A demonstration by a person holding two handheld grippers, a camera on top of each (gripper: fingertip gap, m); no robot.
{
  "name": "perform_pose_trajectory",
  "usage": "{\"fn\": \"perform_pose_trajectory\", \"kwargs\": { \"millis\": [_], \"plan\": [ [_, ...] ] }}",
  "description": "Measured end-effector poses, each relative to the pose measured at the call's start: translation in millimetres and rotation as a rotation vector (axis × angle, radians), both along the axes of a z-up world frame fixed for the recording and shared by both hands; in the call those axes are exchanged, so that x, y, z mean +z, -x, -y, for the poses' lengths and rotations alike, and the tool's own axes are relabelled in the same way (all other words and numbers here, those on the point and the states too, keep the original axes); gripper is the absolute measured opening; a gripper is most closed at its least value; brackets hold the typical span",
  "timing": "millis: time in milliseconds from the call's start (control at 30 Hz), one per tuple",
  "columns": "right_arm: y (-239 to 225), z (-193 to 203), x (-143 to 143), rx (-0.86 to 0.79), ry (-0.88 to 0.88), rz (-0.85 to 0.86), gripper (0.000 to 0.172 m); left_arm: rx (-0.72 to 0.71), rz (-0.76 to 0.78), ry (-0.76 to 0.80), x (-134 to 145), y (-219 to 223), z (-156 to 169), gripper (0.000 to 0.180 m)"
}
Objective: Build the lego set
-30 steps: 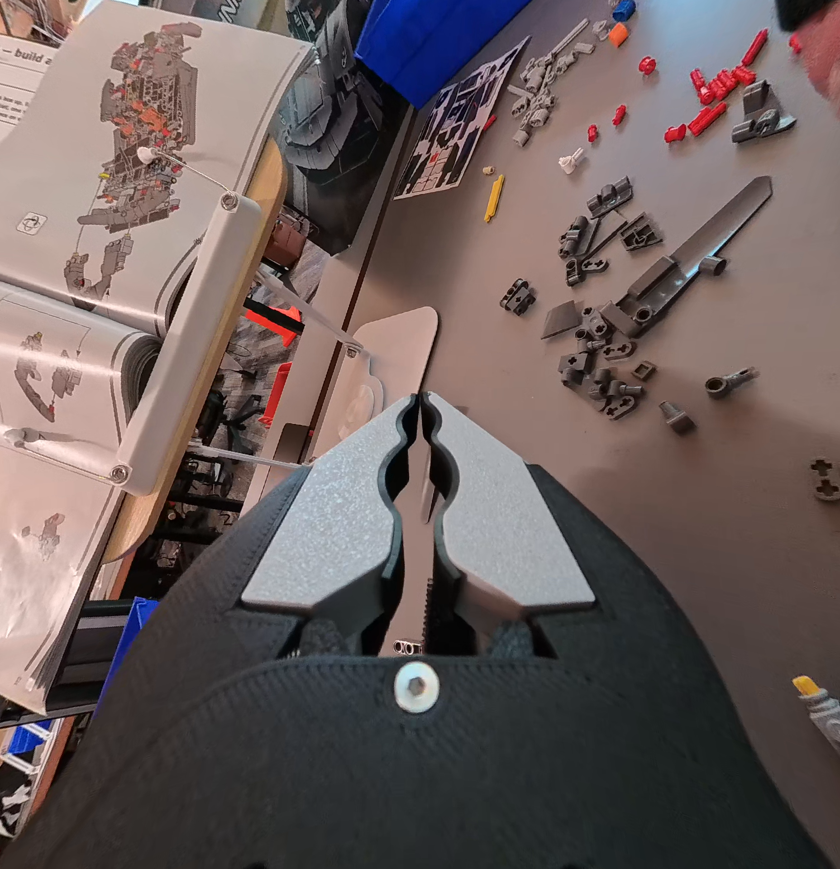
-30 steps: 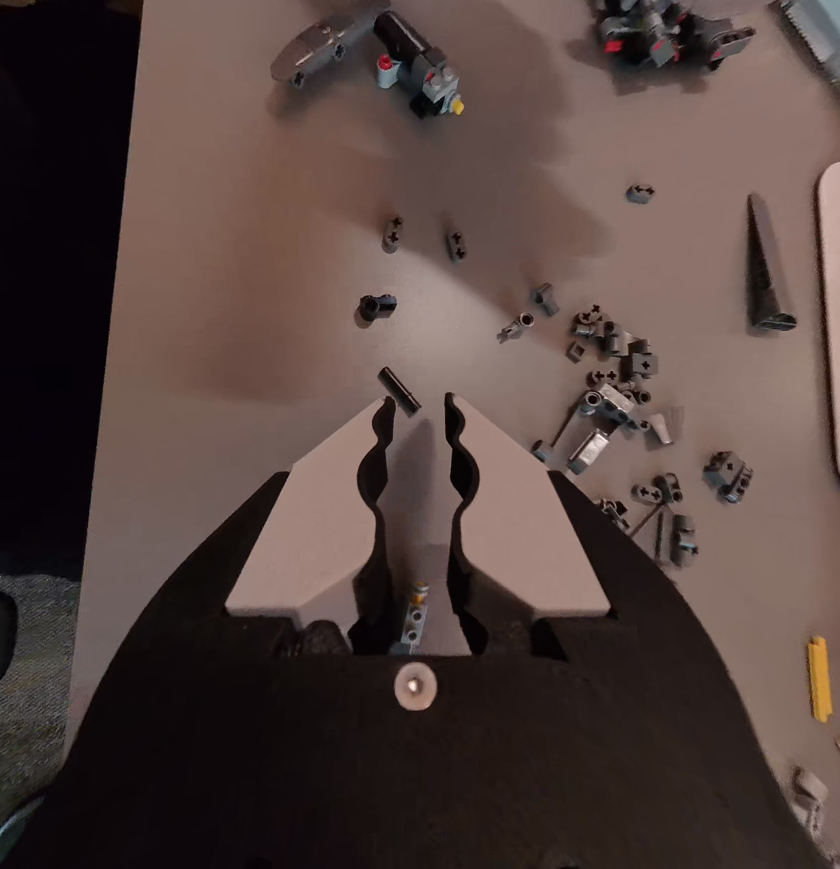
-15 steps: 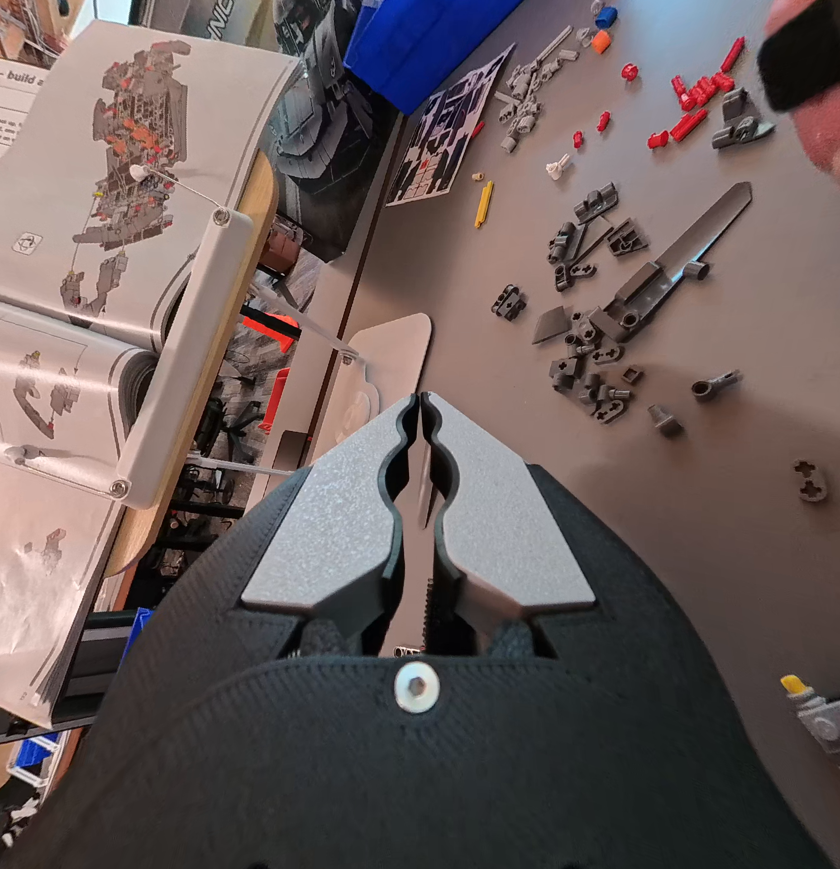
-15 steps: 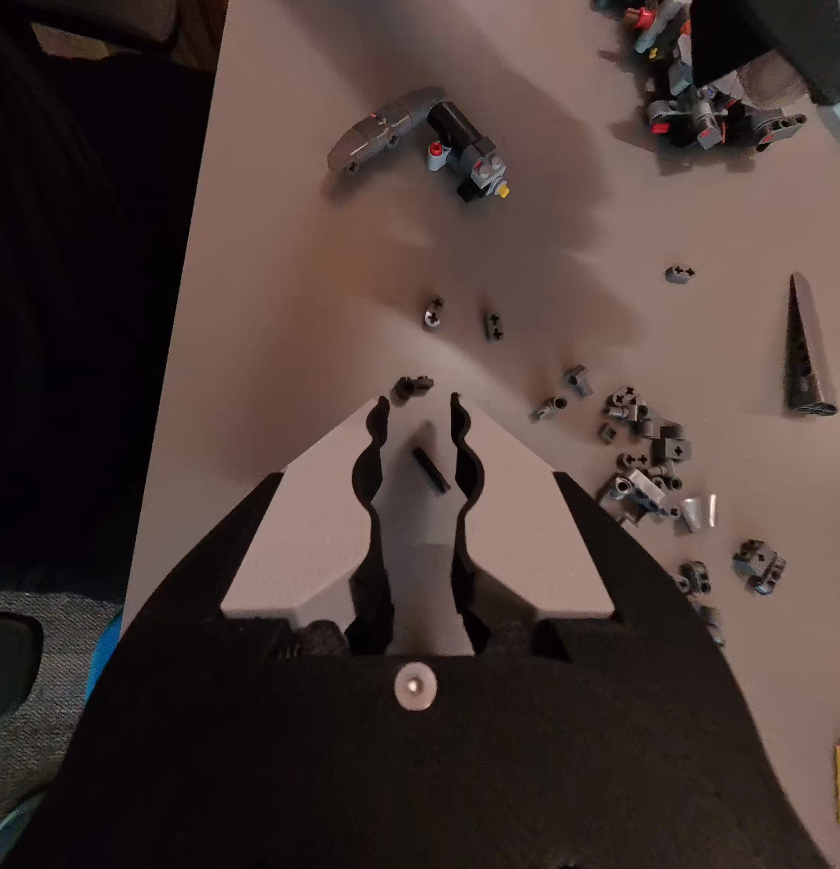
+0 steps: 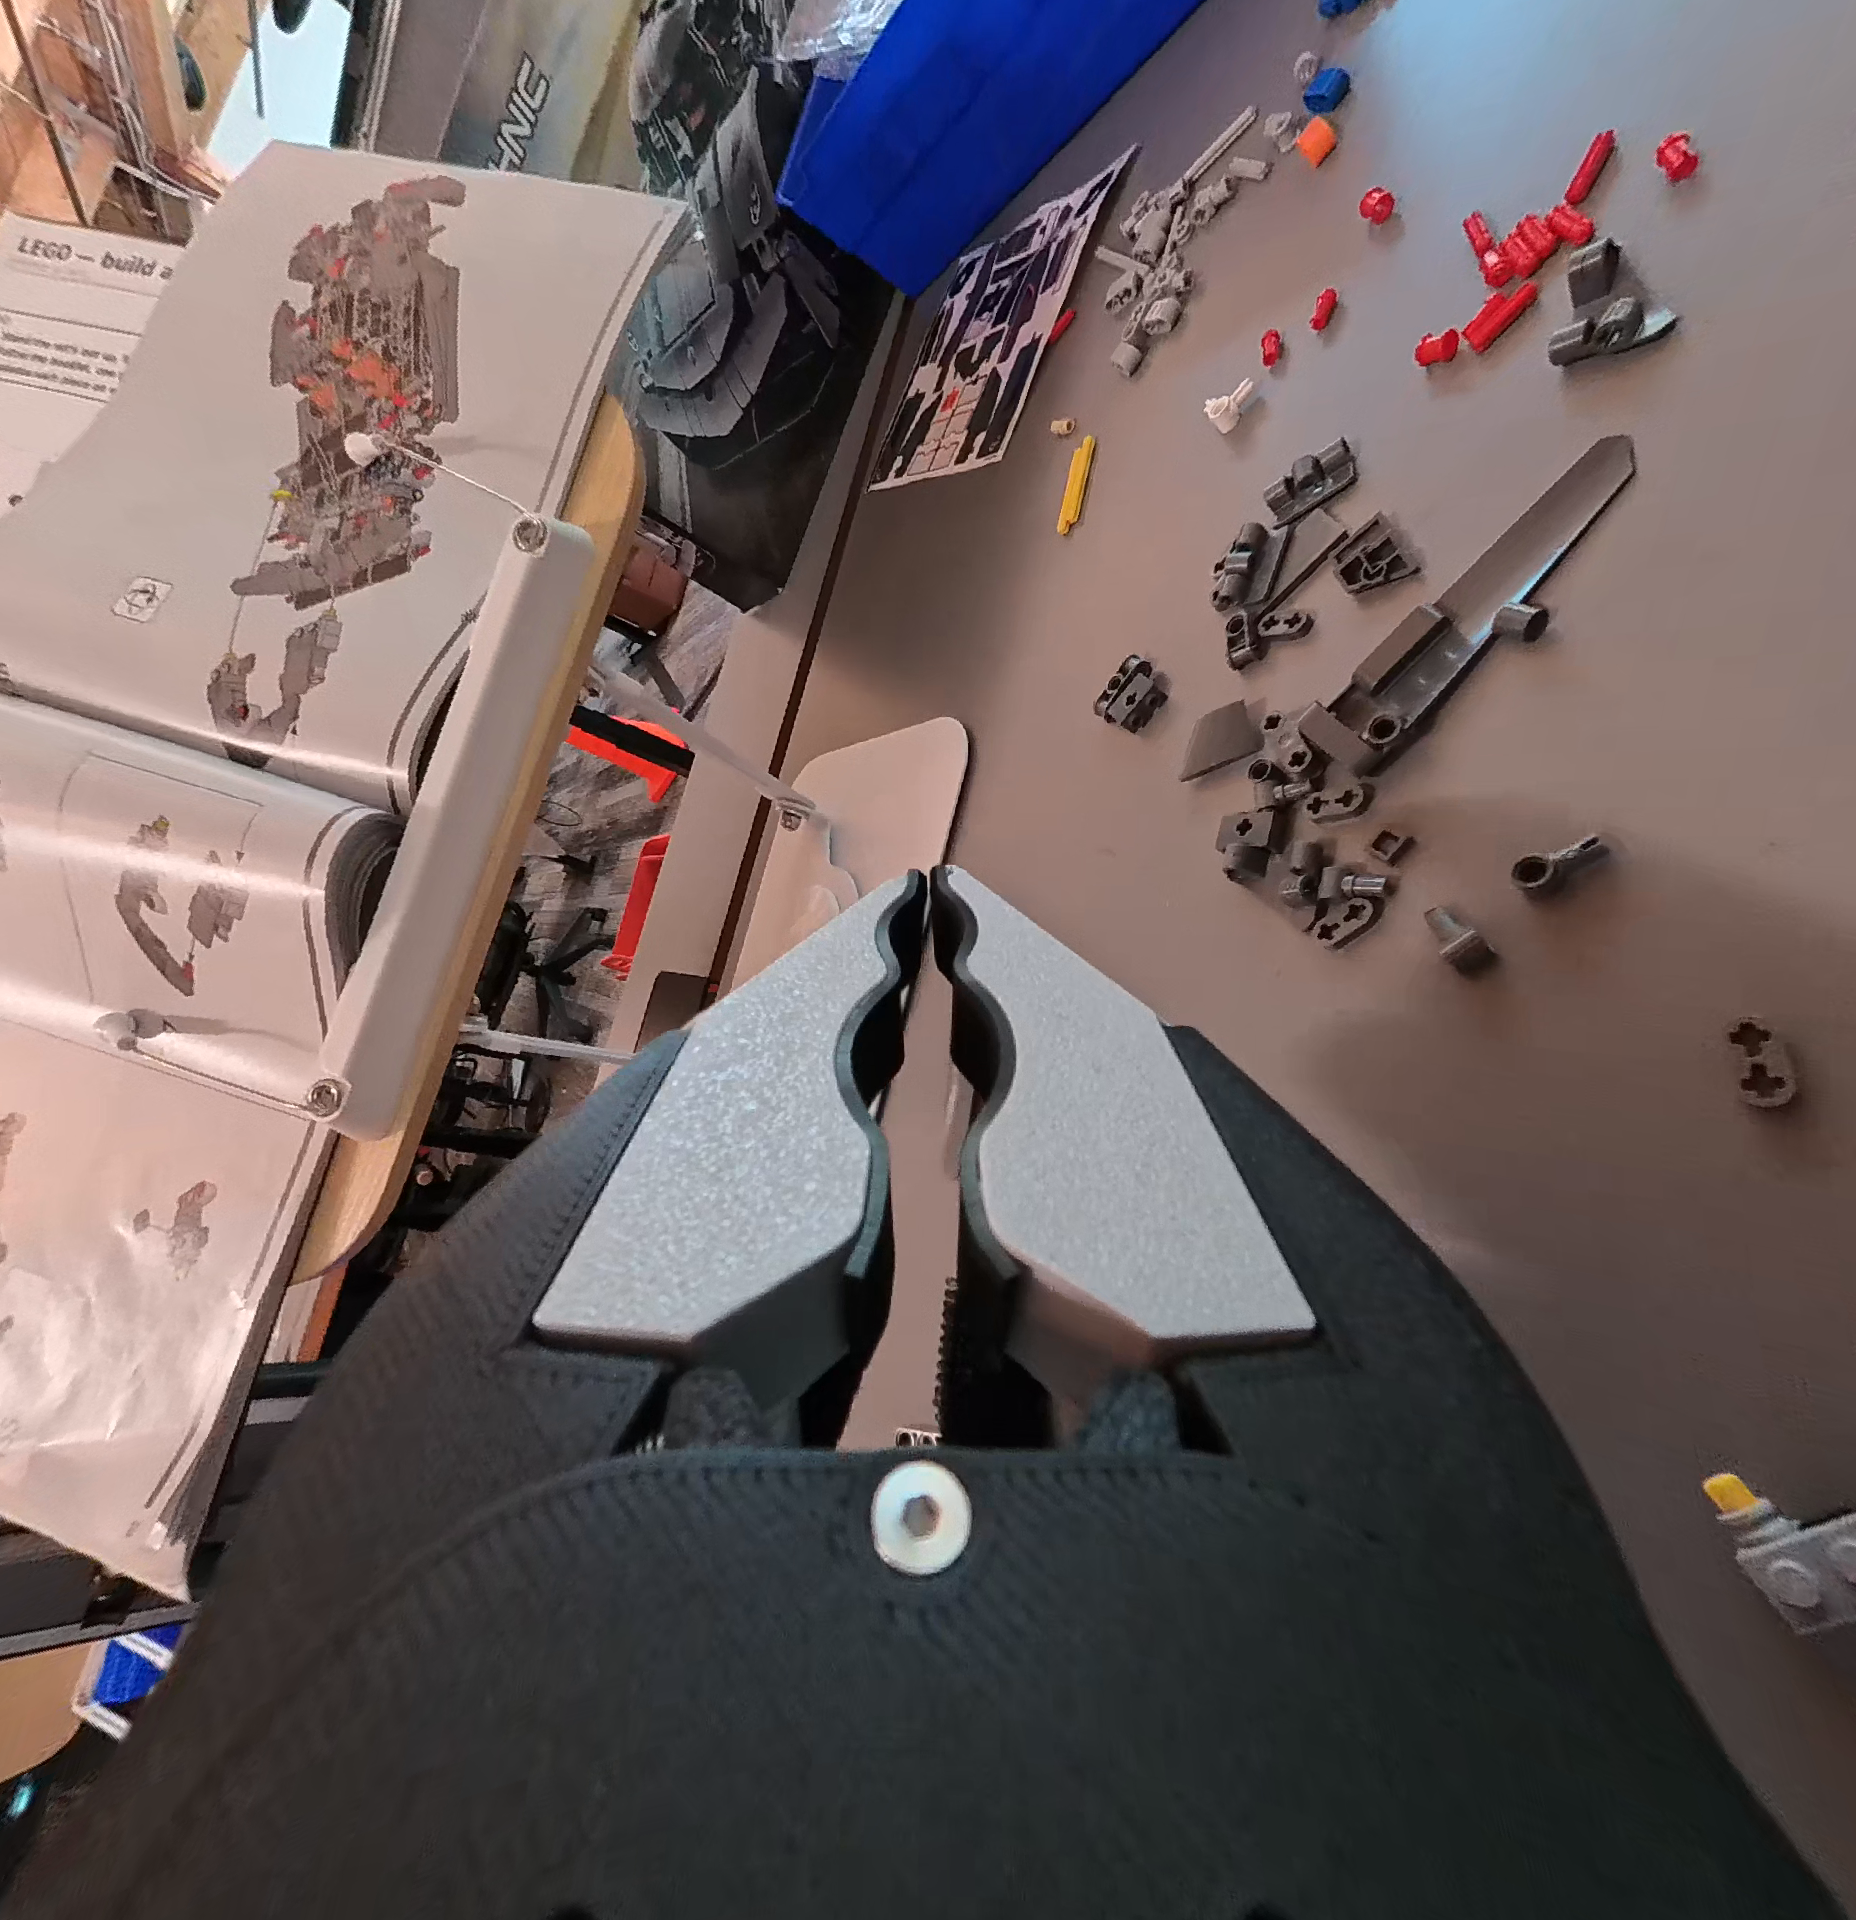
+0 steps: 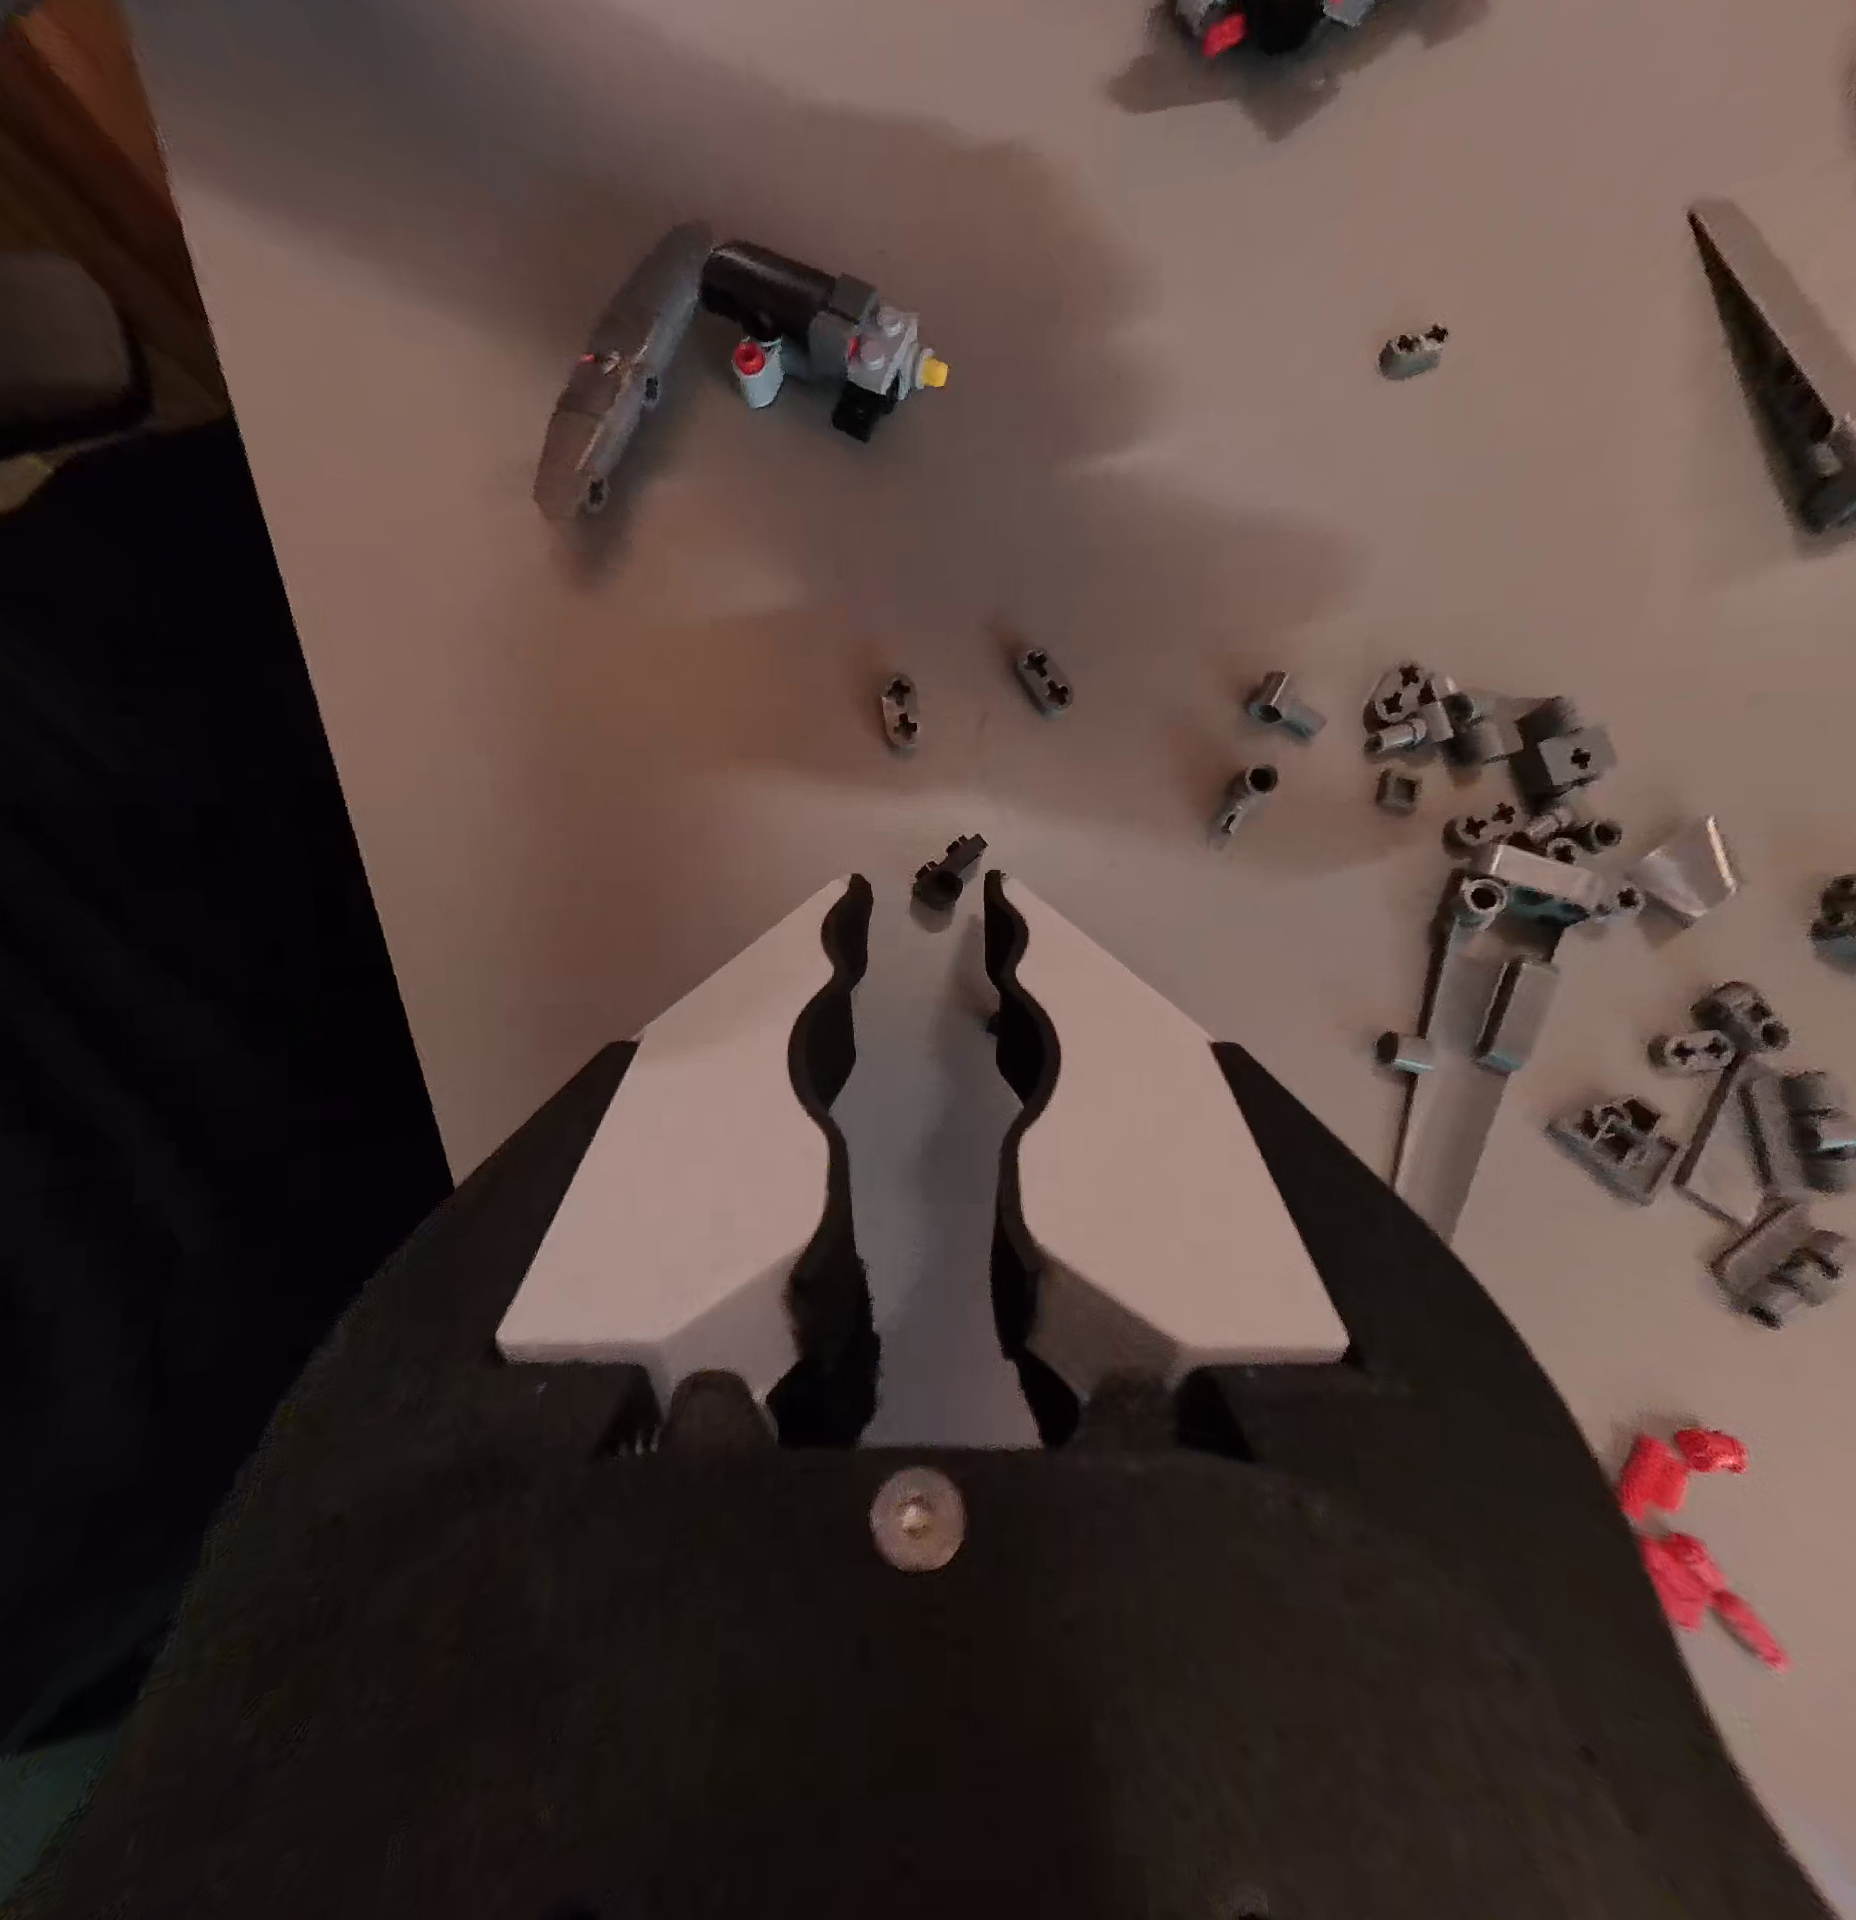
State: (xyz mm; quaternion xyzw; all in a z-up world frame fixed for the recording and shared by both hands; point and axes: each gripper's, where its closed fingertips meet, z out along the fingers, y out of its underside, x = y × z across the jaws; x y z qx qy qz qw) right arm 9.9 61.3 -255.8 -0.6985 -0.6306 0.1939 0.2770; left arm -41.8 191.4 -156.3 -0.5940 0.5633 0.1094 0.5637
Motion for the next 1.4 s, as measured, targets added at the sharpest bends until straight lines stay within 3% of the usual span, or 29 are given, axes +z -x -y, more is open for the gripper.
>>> {"fn": "perform_pose_trajectory", "kwargs": {
  "millis": [200,367,700,933,1267,1400],
  "plan": [
    [5.4,-6.0,-7.8,-0.094,0.000,-0.002,0.007,-0.009,0.014,-0.019,7.5,0.4,4.9,0.000],
    [5.2,-11.3,-5.6,-0.100,-0.003,-0.025,0.006,-0.020,0.026,-0.022,11.0,1.5,8.6,0.000],
    [1.5,-38.2,61.2,-0.018,-0.079,-0.188,0.006,-0.125,-0.066,0.053,10.9,-5.0,42.7,0.006],
    [12.2,-50.3,75.4,0.122,-0.112,-0.127,0.006,-0.222,0.160,0.239,4.2,0.7,51.0,0.012],
    [30.7,-54.8,86.3,0.302,-0.068,-0.161,0.006,-0.280,0.326,0.365,1.6,3.7,51.0,0.018],
    [33.1,-55.7,88.2,0.348,-0.065,-0.170,0.006,-0.286,0.325,0.408,-1.7,1.7,52.0,0.017]
  ]
}}
